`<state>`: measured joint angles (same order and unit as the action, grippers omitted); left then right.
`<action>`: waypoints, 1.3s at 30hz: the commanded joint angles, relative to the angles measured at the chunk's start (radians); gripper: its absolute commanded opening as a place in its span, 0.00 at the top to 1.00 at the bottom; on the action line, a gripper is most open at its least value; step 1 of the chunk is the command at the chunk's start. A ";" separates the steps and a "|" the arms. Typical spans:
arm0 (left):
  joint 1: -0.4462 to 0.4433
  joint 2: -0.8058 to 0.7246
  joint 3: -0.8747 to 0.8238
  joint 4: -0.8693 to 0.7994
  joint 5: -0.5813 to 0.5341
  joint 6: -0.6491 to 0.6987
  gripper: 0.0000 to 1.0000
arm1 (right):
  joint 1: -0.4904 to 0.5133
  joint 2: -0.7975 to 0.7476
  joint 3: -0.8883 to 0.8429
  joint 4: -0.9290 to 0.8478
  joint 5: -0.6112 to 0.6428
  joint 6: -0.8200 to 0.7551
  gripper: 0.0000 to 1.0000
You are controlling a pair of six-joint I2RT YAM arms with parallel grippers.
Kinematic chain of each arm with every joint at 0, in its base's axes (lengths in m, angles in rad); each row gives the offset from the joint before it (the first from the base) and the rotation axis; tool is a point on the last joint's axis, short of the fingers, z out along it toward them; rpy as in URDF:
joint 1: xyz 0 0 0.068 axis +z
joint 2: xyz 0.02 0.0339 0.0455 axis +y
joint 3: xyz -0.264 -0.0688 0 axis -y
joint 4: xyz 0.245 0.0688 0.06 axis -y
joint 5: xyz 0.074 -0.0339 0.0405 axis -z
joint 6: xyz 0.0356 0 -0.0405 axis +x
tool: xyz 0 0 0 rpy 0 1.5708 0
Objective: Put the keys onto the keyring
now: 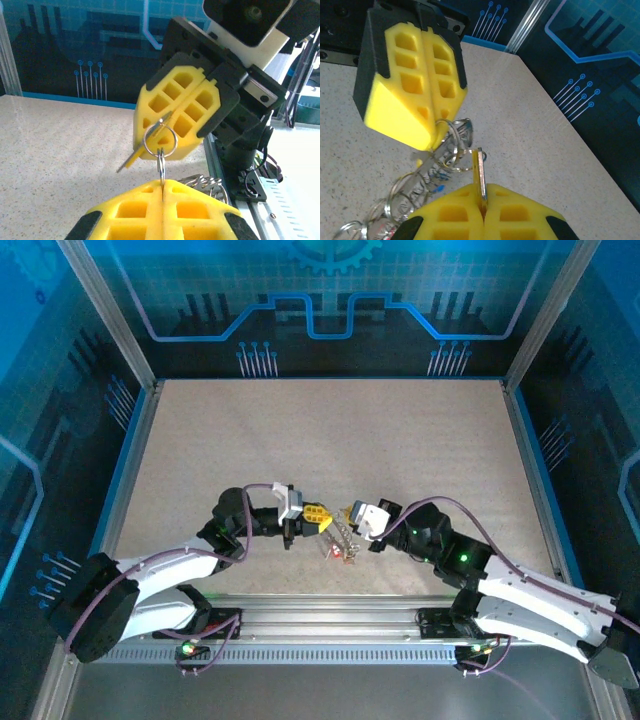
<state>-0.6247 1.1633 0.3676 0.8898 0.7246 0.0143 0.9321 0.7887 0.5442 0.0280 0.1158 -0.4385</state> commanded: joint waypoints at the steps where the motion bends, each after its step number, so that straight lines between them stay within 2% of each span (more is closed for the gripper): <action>1: 0.002 -0.011 0.034 -0.031 0.059 0.068 1.00 | -0.032 -0.010 0.066 -0.134 -0.017 -0.094 1.00; 8: -0.006 -0.040 0.057 -0.174 0.044 0.151 1.00 | -0.039 0.076 0.230 -0.355 -0.082 -0.260 1.00; 11: -0.005 -0.062 0.068 -0.254 0.028 0.193 1.00 | -0.039 0.114 0.289 -0.398 -0.072 -0.294 1.00; 16: -0.006 -0.066 0.070 -0.277 0.002 0.203 1.00 | -0.004 0.162 0.385 -0.445 -0.008 -0.348 1.00; 20: -0.006 -0.041 0.070 -0.234 0.000 0.172 1.00 | 0.049 0.212 0.447 -0.481 0.076 -0.428 1.00; 27: -0.002 -0.022 0.050 -0.124 -0.008 0.113 1.00 | 0.179 0.352 0.603 -0.611 0.310 -0.564 1.00; 32: 0.010 -0.020 -0.001 -0.017 -0.038 0.075 1.00 | 0.185 0.372 0.647 -0.636 0.350 -0.602 1.00; 33: 0.017 -0.021 -0.013 -0.002 -0.051 0.068 0.98 | 0.185 0.367 0.651 -0.633 0.357 -0.617 1.00; 39: 0.043 -0.055 -0.063 0.041 -0.116 0.032 0.68 | 0.200 0.404 0.733 -0.714 0.443 -0.710 1.00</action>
<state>-0.5972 1.1320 0.3298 0.8700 0.6422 0.0765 1.1088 1.1786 1.1912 -0.5766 0.4530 -0.8356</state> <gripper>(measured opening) 0.290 0.061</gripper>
